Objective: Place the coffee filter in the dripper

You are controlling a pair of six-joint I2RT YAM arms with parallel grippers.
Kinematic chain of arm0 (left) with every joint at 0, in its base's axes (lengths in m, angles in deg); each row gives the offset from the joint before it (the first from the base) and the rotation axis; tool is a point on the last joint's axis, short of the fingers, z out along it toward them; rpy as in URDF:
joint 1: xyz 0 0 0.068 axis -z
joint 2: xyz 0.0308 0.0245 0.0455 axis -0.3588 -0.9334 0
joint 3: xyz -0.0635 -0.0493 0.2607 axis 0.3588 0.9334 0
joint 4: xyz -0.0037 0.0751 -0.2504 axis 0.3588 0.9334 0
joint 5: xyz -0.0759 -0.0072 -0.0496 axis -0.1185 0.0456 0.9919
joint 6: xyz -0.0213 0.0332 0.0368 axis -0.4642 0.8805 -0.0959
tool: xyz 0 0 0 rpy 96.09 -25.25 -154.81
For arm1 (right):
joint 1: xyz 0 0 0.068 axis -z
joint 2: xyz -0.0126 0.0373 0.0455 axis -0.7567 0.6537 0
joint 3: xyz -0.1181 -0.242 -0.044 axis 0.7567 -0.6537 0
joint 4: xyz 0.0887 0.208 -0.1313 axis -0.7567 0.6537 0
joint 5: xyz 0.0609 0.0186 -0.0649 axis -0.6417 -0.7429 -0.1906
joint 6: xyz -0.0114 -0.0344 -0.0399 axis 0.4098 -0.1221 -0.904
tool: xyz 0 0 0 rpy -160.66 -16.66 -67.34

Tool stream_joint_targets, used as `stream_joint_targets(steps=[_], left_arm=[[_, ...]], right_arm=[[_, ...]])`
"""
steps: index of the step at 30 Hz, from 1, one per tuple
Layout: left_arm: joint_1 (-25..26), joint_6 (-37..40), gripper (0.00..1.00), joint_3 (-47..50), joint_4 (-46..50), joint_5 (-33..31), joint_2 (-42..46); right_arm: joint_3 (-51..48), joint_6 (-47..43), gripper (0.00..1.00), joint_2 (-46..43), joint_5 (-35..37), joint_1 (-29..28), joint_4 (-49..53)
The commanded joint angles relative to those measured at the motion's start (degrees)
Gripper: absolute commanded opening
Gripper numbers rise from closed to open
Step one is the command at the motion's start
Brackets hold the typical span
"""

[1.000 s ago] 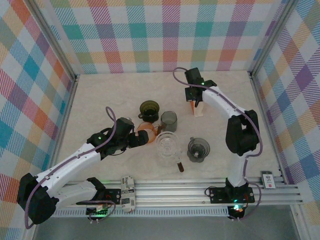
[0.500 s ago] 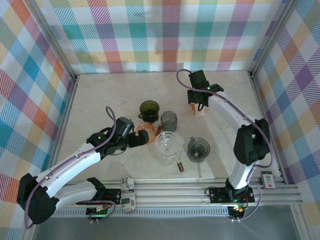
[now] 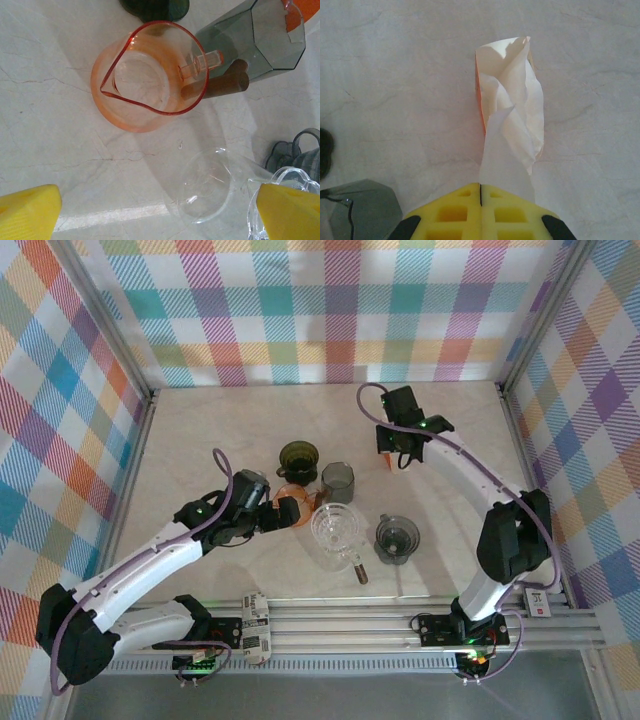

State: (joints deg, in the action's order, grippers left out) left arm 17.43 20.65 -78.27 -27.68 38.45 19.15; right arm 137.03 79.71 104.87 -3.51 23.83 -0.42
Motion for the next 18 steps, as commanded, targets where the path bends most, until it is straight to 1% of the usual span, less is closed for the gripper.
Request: stream_joint_targets(steps=[1,11,18], left_arm=[[-0.5,0.2,1.00,-1.8,1.1,1.1,-0.3],[-0.5,-0.3,1.00,-3.0,1.3,3.1,-4.0],[-0.5,-2.0,1.00,-2.4,-0.3,3.7,-2.9]], right_arm=[[-1.2,0.4,0.00,-4.0,-0.5,-0.3,-1.1],[-1.3,1.5,0.00,-6.3,-3.3,-0.3,-0.9],[-3.3,1.0,0.00,-9.7,-5.0,-0.3,-1.0]])
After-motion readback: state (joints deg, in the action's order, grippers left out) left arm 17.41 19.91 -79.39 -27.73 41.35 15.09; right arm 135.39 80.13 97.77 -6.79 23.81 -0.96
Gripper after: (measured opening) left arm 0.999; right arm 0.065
